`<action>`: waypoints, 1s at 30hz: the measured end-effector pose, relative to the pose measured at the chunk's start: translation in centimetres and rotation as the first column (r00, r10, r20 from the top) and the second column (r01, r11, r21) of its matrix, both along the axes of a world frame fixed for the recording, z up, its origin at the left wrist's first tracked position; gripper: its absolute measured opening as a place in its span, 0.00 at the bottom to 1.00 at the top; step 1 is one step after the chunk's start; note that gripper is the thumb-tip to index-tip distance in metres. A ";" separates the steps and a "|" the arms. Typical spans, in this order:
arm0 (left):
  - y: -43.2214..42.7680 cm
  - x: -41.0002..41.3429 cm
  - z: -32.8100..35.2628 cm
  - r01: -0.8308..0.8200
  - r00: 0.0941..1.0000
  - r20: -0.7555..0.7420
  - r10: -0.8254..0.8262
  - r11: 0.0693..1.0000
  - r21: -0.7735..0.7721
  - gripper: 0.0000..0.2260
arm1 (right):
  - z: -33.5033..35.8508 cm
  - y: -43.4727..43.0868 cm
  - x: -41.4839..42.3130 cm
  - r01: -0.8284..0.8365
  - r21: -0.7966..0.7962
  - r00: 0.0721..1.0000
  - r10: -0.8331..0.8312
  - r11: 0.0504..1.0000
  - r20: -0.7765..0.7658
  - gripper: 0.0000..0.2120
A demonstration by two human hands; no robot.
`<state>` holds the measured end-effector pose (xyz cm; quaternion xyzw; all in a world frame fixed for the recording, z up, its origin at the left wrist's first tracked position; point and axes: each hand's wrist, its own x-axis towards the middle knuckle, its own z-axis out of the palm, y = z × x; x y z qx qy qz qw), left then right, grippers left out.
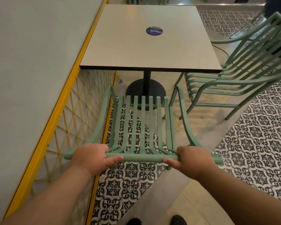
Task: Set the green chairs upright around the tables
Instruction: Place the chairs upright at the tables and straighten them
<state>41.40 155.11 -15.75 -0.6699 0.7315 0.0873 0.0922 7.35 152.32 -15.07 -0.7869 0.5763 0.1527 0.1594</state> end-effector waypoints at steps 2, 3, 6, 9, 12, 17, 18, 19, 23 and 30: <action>-1.0 0.1 -0.1 0.002 1.000 0.011 -0.002 1.000 -0.005 0.39 | -0.2 -0.9 0.1 0.011 -0.008 1.000 -0.011 1.000 0.006 0.42; -1.4 0.1 -0.1 -0.001 1.000 0.016 0.002 1.000 -0.009 0.39 | -0.3 -1.3 0.1 0.013 -0.013 1.000 -0.013 1.000 0.006 0.42; -2.8 0.1 0.1 0.002 1.000 0.027 -0.001 1.000 -0.008 0.39 | -0.6 -2.6 0.1 0.019 -0.034 1.000 -0.019 0.999 0.005 0.41; -4.3 0.1 0.4 0.010 1.000 0.018 -0.010 1.000 -0.004 0.39 | -0.6 -4.0 0.2 0.024 -0.044 1.000 -0.024 0.999 0.003 0.40; -5.6 -0.1 0.5 0.010 1.000 0.000 -0.010 1.000 -0.006 0.37 | -0.4 -5.4 0.3 0.032 -0.059 0.999 -0.031 0.998 0.019 0.42; -8.4 0.0 0.2 0.005 1.000 0.003 -0.005 0.999 -0.037 0.37 | -0.2 -7.8 0.5 0.040 -0.067 0.998 -0.037 0.997 0.040 0.44; -8.9 0.0 0.2 0.005 1.000 0.002 -0.005 0.999 -0.043 0.38 | -0.1 -8.4 0.6 0.036 -0.066 0.999 -0.034 0.997 0.034 0.43; -9.4 -0.1 0.2 0.004 1.000 -0.001 -0.004 0.999 -0.050 0.38 | 0.1 -8.9 0.6 0.034 -0.064 0.999 -0.032 0.997 0.023 0.42; -11.0 0.0 -0.1 -0.002 1.000 -0.003 0.002 0.998 -0.068 0.38 | 0.7 -10.8 0.7 0.017 -0.076 1.000 -0.018 0.997 -0.009 0.37; -12.7 0.3 0.0 -0.011 0.999 0.034 0.014 0.996 -0.092 0.37 | 0.5 -12.4 1.4 0.025 -0.088 0.999 -0.027 0.996 -0.025 0.36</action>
